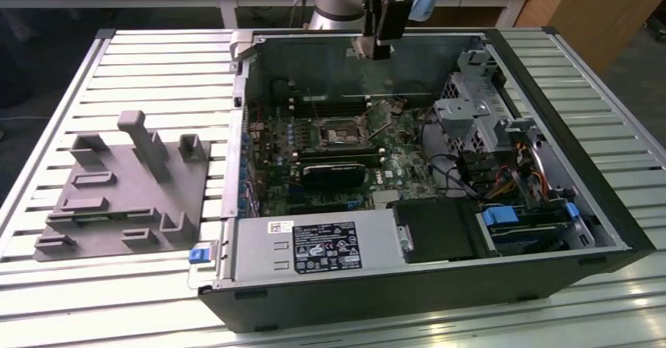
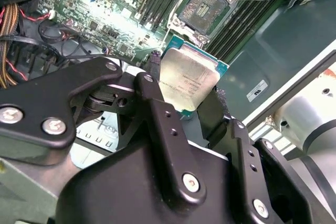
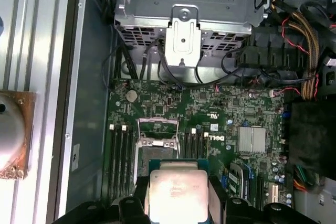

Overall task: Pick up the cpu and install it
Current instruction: 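Place the cpu into insertion slot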

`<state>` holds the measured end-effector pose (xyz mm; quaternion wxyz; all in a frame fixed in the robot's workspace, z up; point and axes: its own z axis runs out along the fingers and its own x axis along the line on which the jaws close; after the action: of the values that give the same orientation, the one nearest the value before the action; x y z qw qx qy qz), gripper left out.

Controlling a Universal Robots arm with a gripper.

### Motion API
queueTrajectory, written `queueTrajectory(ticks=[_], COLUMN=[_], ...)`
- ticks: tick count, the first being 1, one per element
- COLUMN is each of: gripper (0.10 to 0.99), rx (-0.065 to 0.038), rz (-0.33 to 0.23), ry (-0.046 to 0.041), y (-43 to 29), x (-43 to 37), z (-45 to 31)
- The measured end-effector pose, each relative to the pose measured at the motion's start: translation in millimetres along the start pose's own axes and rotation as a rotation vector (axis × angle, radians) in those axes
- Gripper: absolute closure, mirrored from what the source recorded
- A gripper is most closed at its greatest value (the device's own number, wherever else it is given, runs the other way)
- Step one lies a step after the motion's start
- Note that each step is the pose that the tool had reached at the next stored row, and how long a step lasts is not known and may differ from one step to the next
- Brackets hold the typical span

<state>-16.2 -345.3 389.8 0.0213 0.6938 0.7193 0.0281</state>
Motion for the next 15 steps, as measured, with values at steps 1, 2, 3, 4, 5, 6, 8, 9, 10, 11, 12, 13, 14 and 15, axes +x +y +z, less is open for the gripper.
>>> queueTrajectory(ticks=[1,2,3,4,5,6,8,9,10,11,12,13,14,15], gripper=[0.553,0.553,0.553,0.553,0.553,0.553,0.553,0.553,0.553,0.553,0.553,0.553,0.553,0.553], rx=[0.001,0.001,0.001,0.001,0.001,0.002,0.001,0.002,0.001,0.001,0.001,0.001,0.001,0.001], rz=[0.002,0.002,0.002,0.002,0.002,0.002,0.002,0.002,0.002,0.002,0.002,0.002,0.002,0.002], ry=[-0.0014,-0.0039,-0.0069,-0.0084,-0.0095,-0.0099,-0.0106,-0.0116,-0.0115,-0.0115,-0.0115,-0.0115,-0.0111,-0.0088], y=[-0.1,-0.1,-0.1,-0.1,-0.2,-0.2,-0.3,-0.4,-0.5,-0.5,-0.6,-0.7,-0.7,-0.8], x=[0.0,0.0,0.0,-0.1,-0.1,-0.1,-0.1,-0.1,-0.1,-0.1,-0.1,-0.1,-0.1,-0.1], z=[0.7,1.3,1.8,2.5,3.2,3.7,5.5,6.4,7.2,8.0,9.0,10.0,10.8,11.7])
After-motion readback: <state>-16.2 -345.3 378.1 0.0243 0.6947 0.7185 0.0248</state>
